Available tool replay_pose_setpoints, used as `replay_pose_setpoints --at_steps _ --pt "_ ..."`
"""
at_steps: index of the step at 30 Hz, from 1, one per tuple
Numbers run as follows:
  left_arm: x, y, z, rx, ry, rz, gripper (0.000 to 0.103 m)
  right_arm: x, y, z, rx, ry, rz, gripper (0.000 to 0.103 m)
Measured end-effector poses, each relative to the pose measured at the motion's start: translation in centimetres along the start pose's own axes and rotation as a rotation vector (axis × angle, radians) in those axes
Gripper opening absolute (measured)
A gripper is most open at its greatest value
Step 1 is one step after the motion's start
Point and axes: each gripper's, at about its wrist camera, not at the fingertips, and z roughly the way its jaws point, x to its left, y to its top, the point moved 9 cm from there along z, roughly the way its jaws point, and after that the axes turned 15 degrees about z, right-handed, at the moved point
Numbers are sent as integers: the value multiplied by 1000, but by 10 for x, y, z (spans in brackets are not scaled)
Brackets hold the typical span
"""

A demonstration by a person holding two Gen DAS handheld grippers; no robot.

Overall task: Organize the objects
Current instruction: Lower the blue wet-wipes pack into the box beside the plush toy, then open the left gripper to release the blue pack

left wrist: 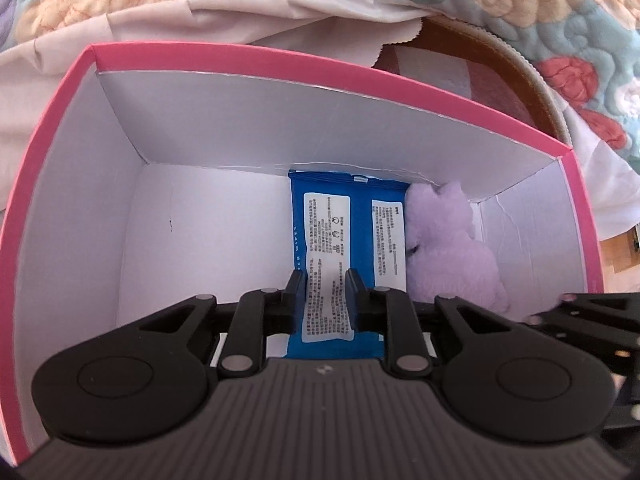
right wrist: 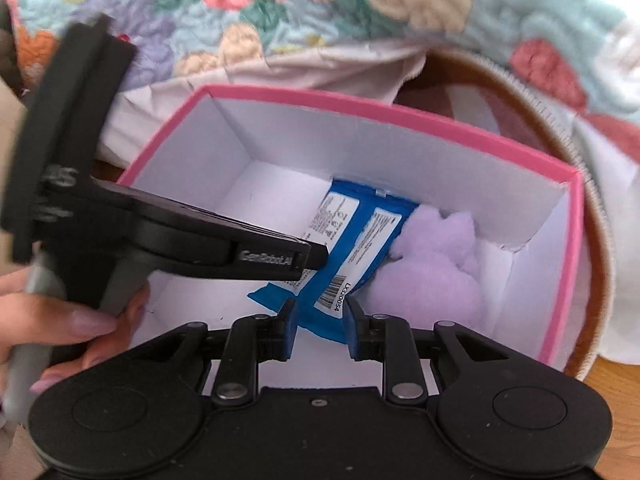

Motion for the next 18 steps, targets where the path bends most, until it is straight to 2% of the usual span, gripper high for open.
replay_pose_setpoints --at_steps 3,6,8,12,18 --pt "0 0 -11 -20 17 16 20 5 -5 -18 -50 1 -26 30" --pt "-3 3 -30 -45 27 57 20 7 -14 -33 -69 -8 -45 35" --pt "-6 5 -45 -66 27 74 20 9 -20 -44 -100 -29 -76 37" --pt "-15 2 -74 -86 8 84 21 16 -31 -66 -127 -16 -82 37" --pt "-32 -5 -98 -61 20 108 20 28 -38 -92 -171 -33 -80 38"
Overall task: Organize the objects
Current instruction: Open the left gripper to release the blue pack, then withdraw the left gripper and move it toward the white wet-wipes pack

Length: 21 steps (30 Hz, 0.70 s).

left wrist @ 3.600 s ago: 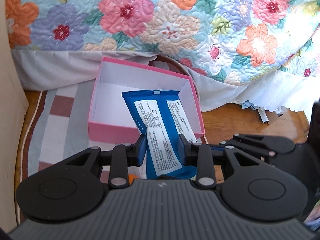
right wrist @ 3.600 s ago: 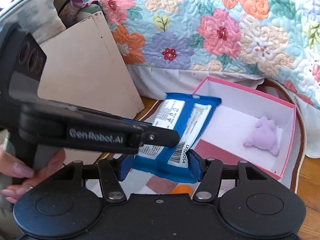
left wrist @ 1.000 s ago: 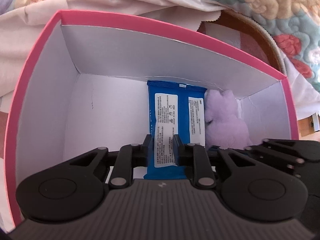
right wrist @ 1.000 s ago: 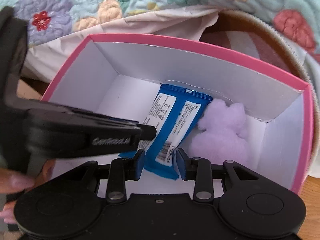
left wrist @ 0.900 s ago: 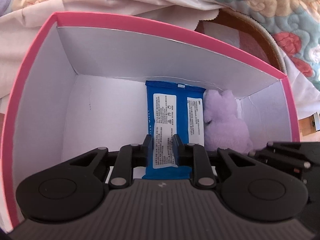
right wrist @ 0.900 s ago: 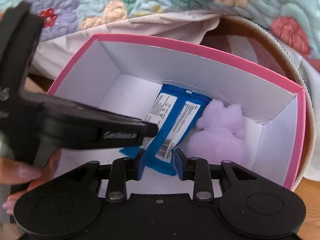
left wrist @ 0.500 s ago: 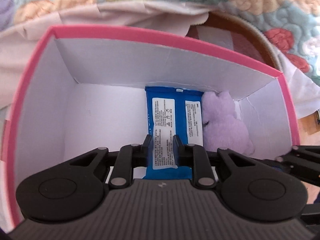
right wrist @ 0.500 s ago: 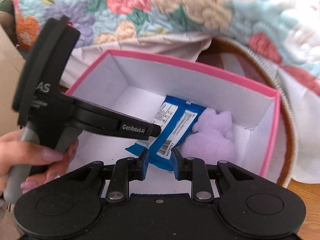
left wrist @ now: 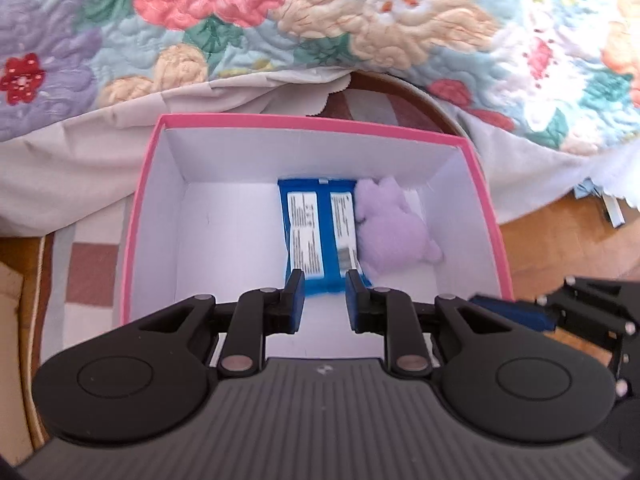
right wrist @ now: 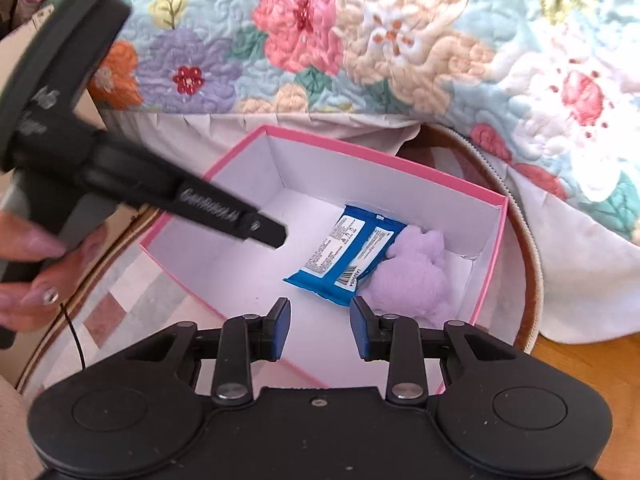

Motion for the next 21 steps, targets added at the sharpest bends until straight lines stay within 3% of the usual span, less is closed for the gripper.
replay_pose_setpoints --at_steps 6,16,21 --pt "-6 -30 -56 7 11 20 22 16 -7 -31 -43 -15 5 41" --pt "-16 -58 -123 -27 15 72 24 36 -20 -50 -29 -45 -43 44" --pt "-20 -70 -151 -51 28 109 37 47 -24 -69 -48 -29 -46 47"
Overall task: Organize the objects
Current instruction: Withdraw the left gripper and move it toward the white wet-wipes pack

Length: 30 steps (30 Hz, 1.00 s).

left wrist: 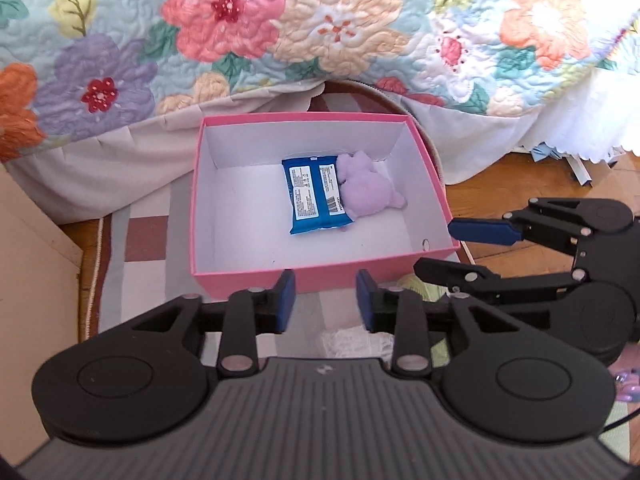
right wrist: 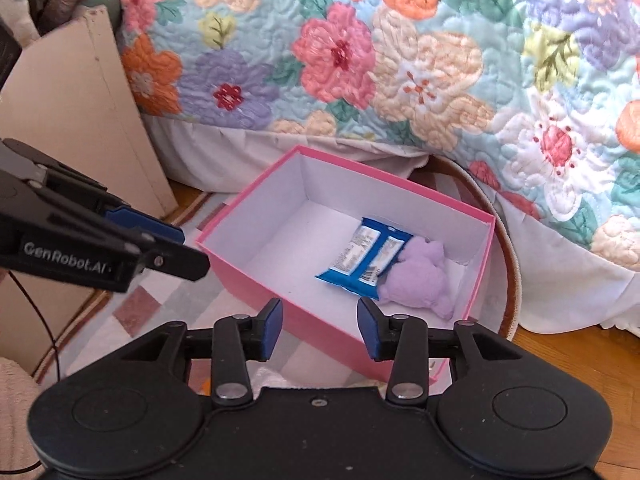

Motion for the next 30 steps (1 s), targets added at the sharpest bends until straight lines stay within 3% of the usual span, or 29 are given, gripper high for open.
replay_pose_setpoints --at_steps 4,8,13,16,20,22,30 --pt "1 -9 -16 -8 8 0 45 6 -4 -17 -17 7 -10 55" --pt "3 -21 -31 -28 35 32 63 10 -12 -30 -10 -17 -54 66" --pt "5 -38 -39 -13 48 36 66 13 -20 -41 -10 -19 -70 73" --pt "5 -46 -41 -11 39 8 72 18 -23 -48 -16 -16 -86 82" --pt "-2 -51 -42 -19 44 37 81 21 -29 -55 5 -22 -89 84" --pt "-5 -55 -41 -2 54 53 81 22 -32 -58 16 -22 -79 92" --pt "-10 -75 -34 44 16 -6 82 27 -46 -69 19 -25 -105 92"
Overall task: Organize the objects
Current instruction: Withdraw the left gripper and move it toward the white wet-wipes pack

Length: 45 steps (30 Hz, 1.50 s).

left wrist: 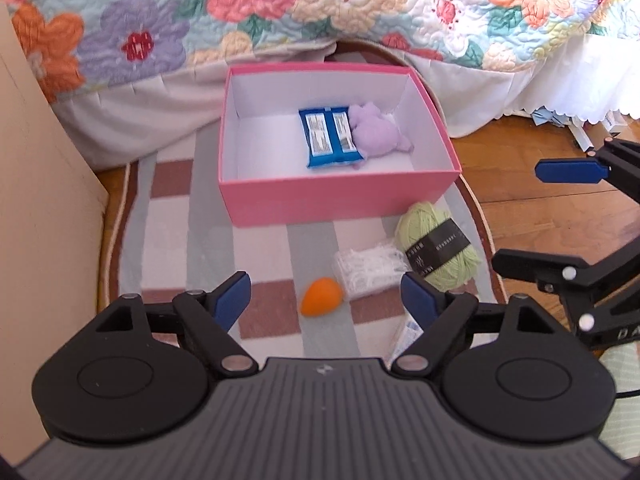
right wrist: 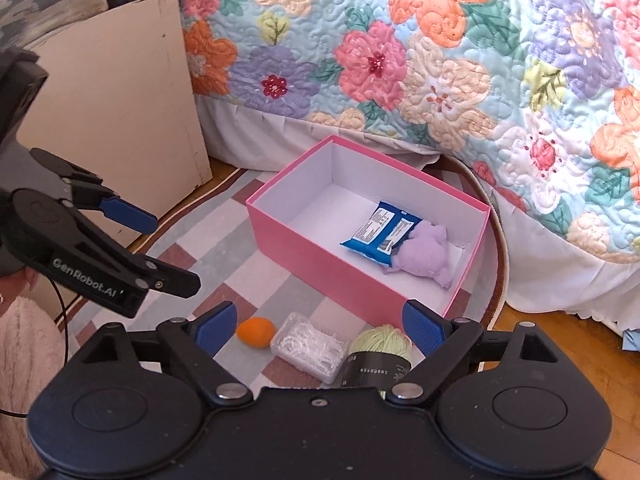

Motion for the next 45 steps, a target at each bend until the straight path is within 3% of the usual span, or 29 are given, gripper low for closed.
replay_pose_setpoints --at_steps 6,11,16,20,30,36,45 --pt "1 -8 0 21 -17 -34 83 8 -11 -4 2 32 -5 92" --pt "-3 -12 -2 14 -67 -62 93 20 -22 -5 15 81 -34 92" --pt "-8 -23 5 22 -75 -54 96 27 -35 -3 28 128 -51 92" --pt "-8 -37 19 50 -87 -78 96 30 -50 10 64 164 -10 92" --pt "-9 -64 53 100 -122 -159 96 50 -98 33 187 197 -159 92" --pt "-18 -85 68 153 -144 -196 96 57 -124 52 235 158 -261 92" --pt "-50 -108 88 209 -200 -197 96 51 -144 69 250 90 -309 92"
